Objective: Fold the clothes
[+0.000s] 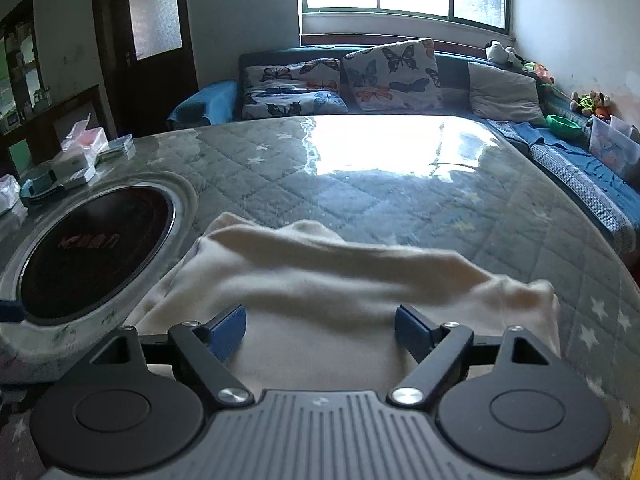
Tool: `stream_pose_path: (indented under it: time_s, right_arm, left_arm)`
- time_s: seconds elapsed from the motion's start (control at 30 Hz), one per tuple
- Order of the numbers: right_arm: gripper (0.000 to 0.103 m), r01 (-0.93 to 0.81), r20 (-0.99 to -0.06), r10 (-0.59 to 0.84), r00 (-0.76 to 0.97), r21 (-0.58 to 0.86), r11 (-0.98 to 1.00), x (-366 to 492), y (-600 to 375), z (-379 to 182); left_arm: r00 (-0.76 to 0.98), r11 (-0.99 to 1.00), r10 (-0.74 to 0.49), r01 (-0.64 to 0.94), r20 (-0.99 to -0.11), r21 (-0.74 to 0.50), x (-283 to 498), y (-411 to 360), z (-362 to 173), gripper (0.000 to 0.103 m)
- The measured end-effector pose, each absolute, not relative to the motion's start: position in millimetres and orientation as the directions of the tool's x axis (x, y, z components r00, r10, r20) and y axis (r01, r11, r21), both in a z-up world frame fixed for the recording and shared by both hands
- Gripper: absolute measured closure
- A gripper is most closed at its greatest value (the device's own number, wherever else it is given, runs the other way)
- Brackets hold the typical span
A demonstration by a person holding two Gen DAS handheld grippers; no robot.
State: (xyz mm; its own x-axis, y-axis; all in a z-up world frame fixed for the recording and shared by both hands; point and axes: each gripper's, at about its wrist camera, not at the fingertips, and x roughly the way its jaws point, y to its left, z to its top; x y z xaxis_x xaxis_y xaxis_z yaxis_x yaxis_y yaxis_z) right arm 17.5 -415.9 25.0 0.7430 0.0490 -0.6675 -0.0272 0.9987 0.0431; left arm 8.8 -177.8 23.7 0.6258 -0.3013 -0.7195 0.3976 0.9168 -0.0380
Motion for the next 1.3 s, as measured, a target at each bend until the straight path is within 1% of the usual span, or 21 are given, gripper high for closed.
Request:
stream_pose_path:
  time_s: [0.13, 0.23, 0.3, 0.4, 0.6, 0.73, 0.8, 1.03, 1.2, 1.3]
  right_arm:
    - [0.02, -0.026, -0.672, 0.041, 0.739, 0.032, 0.999, 37, -412, 23]
    - [0.024, -0.028, -0.675, 0.04, 0.737, 0.028, 0.999, 49, -406, 21]
    - [0.029, -0.031, -0.677, 0.041, 0.735, 0.027, 0.999, 57, -403, 19]
    - [0.029, -0.035, -0.678, 0.033, 0.735, 0.011, 0.999, 68, -395, 17]
    - [0.029, -0.045, -0.676, 0.029, 0.736, -0.006, 0.999, 75, -385, 20]
    - [0.029, -0.079, -0.671, 0.056, 0.739, -0.005, 0.997, 57, -383, 25]
    - [0.026, -0.106, -0.673, 0.068, 0.737, -0.016, 0.994, 46, -381, 25]
    - [0.024, -0.169, -0.659, 0.107, 0.744, -0.032, 0.985, 10, -367, 24]
    - [0.024, -0.158, -0.663, 0.094, 0.743, -0.037, 0.987, 1, -359, 20]
    - [0.023, -0.16, -0.649, 0.107, 0.753, -0.023, 0.987, -2, -360, 25]
  left_arm:
    - [0.628, 0.92, -0.295, 0.391, -0.72, -0.036, 7, -172, 23, 0.0]
    - [0.631, 0.92, -0.292, 0.39, -0.718, -0.031, 6, -171, 23, 0.0]
    - [0.634, 0.921, -0.29, 0.389, -0.717, -0.028, 5, -170, 22, 0.0]
    - [0.632, 0.922, -0.285, 0.385, -0.721, -0.028, 5, -168, 21, 0.0]
    - [0.618, 0.924, -0.284, 0.381, -0.733, -0.037, 5, -166, 16, 0.0]
    - [0.613, 0.924, -0.289, 0.381, -0.735, -0.046, 5, -166, 16, 0.0]
    - [0.608, 0.922, -0.292, 0.383, -0.738, -0.049, 5, -167, 15, 0.0]
    - [0.605, 0.917, -0.295, 0.397, -0.74, -0.041, -4, -171, 13, 0.0]
    - [0.606, 0.917, -0.288, 0.396, -0.741, -0.033, -8, -171, 14, 0.0]
    - [0.607, 0.917, -0.285, 0.398, -0.742, -0.027, -10, -171, 15, 0.0]
